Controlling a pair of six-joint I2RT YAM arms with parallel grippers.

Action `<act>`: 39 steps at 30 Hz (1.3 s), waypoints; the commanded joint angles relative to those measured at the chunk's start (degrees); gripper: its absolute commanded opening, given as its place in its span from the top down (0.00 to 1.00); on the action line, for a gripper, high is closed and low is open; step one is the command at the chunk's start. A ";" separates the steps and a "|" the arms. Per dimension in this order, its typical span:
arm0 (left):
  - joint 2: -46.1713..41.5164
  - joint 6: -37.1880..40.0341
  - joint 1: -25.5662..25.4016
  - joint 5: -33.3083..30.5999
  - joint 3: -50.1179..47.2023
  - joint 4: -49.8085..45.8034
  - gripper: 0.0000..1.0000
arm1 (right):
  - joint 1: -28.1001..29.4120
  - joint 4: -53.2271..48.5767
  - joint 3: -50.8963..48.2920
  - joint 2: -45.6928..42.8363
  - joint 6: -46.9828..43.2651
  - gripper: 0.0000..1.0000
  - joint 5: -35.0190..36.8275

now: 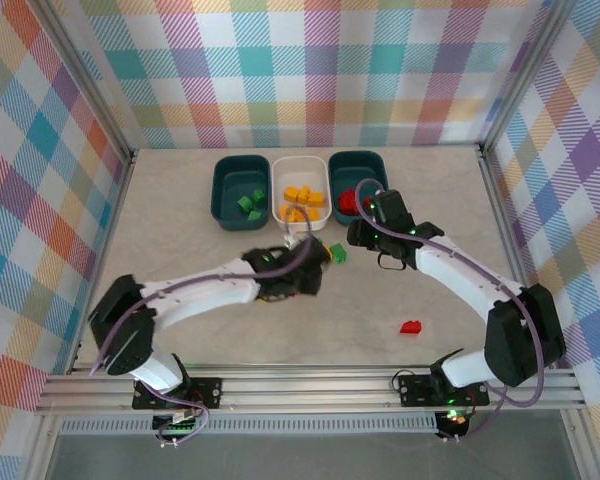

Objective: Sort the legos into containers by color

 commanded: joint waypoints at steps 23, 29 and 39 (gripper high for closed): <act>36.14 6.11 37.46 10.72 40.58 -7.74 0.59 | -0.57 -7.86 -11.20 -13.99 8.05 0.36 6.33; 36.81 7.51 37.81 11.53 42.05 -8.47 0.32 | -0.10 -5.85 -11.78 -12.21 4.87 0.35 -1.64; 15.11 4.00 37.90 12.74 24.14 -2.14 0.09 | 12.97 -4.71 -0.53 2.48 -2.53 0.37 0.32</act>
